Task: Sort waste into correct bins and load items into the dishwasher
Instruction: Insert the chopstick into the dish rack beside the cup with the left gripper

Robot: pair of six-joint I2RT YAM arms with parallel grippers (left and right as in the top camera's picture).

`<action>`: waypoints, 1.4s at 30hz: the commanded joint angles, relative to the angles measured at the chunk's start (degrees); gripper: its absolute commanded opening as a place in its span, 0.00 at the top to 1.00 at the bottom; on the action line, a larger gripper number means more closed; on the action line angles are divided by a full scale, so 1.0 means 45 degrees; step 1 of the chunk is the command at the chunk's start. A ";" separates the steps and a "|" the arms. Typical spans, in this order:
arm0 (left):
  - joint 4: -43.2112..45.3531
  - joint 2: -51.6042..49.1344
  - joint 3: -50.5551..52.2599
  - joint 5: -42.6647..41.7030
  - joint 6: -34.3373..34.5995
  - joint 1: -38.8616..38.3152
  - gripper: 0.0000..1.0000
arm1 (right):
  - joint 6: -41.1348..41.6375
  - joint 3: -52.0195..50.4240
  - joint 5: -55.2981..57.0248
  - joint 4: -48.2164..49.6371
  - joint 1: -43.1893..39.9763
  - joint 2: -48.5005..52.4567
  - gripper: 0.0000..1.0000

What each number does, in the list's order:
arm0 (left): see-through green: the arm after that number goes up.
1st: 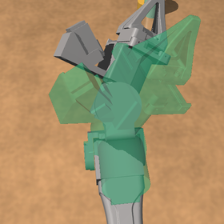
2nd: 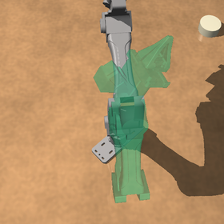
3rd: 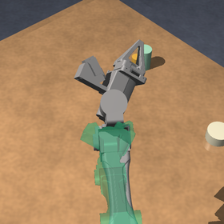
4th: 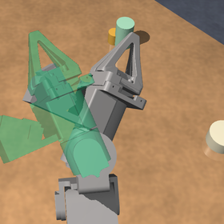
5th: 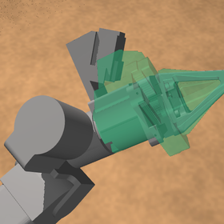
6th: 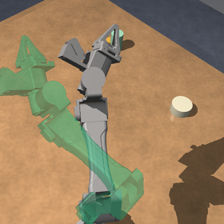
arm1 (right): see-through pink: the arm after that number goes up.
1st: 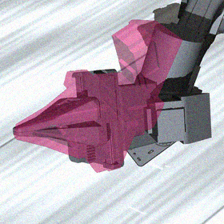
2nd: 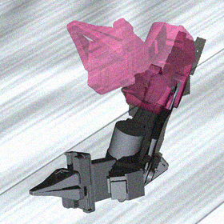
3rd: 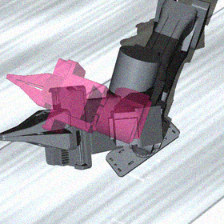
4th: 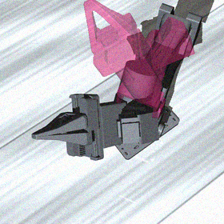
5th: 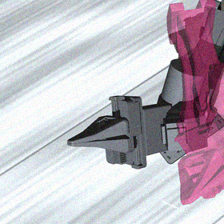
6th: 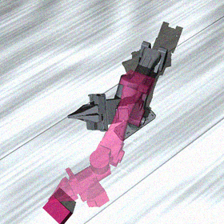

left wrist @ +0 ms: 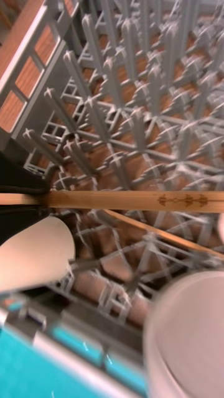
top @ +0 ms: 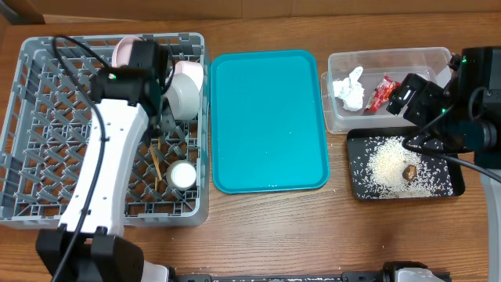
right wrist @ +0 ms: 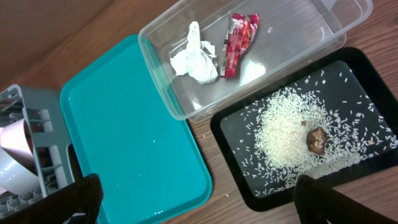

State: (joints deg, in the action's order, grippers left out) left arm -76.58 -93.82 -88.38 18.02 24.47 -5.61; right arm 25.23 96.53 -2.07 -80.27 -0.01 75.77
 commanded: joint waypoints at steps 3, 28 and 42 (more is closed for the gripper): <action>0.1525 -0.0005 0.2074 0.0189 -0.0952 0.0155 0.96 | 0.0024 0.0185 0.0155 0.0044 -0.0024 0.0005 0.00; 0.3230 -0.0010 0.3308 0.0083 -0.4852 0.0277 0.96 | 0.0024 0.0185 0.0160 0.0044 -0.0024 0.0005 0.00; 0.3648 -0.0083 0.3313 -0.0690 -0.4877 0.0933 0.95 | 0.0024 0.0185 0.0155 0.0044 -0.0024 0.0005 0.00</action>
State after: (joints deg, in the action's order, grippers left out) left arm -60.55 -93.93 -73.84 16.56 3.95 -1.61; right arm 25.28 96.53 -2.11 -80.29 -0.01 75.77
